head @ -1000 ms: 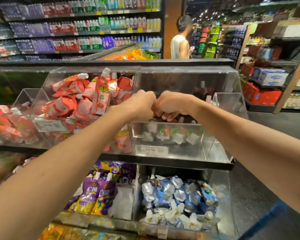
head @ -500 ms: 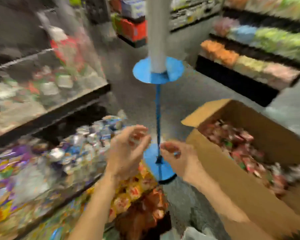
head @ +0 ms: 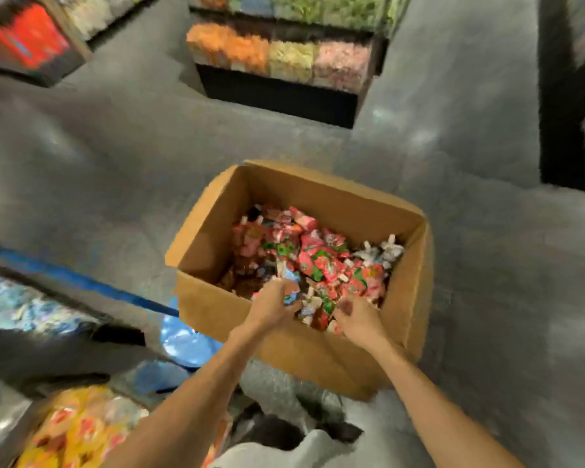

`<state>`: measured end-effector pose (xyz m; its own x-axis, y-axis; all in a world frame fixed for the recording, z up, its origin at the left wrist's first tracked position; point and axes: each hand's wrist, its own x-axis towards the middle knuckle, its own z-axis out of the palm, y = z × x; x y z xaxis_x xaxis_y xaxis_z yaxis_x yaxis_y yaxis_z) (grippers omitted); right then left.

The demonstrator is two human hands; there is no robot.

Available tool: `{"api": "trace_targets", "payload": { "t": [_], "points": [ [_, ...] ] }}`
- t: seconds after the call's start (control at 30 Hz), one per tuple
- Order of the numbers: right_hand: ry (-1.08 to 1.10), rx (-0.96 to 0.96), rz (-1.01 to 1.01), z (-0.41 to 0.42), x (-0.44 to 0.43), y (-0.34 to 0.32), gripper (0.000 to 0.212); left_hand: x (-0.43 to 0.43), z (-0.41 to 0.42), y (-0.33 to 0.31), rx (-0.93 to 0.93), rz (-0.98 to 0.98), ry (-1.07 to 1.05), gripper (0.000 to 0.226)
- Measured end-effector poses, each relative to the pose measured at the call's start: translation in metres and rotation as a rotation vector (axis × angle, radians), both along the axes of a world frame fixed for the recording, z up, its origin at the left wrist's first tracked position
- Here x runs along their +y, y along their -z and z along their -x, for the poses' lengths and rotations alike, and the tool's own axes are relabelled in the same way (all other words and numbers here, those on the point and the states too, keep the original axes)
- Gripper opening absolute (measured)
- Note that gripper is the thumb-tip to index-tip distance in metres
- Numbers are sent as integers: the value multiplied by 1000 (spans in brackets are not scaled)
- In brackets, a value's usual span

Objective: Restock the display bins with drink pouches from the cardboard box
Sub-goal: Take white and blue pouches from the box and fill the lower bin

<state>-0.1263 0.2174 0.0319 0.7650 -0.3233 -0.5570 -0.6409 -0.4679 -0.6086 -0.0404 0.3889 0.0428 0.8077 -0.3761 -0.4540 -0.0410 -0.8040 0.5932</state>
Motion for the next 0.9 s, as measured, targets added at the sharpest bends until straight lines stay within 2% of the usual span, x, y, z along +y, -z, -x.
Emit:
{"api": "trace_targets", "payload": {
  "t": [0.03, 0.1, 0.17, 0.33, 0.43, 0.53, 0.6, 0.7, 0.8, 0.9],
  "points": [
    [-6, 27, -14, -4, -4, 10, 4, -5, -7, 11, 29, -25, 14, 28],
    [-6, 103, -66, -13, -7, 27, 8, -9, -25, 35, 86, -88, 4, 30],
    [-5, 182, -120, -27, -6, 44, 20, -7, -47, 62, 115, -178, -20, 36],
    [34, 348, -224, -71, 5, 92, 28, 3, -104, 130, 171, -352, 112, 63],
    [82, 456, -274, -96, 19, 124, 34, 4, -127, 164, 165, -501, 393, 92],
    [131, 562, -291, -110, 29, 160, 37, -2, -140, 185, 103, -633, 757, 105],
    [161, 608, -257, -115, 32, 175, 43, -8, -147, 198, 86, -660, 899, 114],
    [240, 658, -211, -119, 33, 194, 53, -16, -147, 215, 102, -702, 1002, 130],
    [350, 691, -204, -118, 34, 220, 60, -24, -148, 222, 99, -729, 1026, 127],
    [488, 729, -223, -122, 38, 232, 73, -28, -149, 223, 44, -701, 1000, 101]
  ]
}}
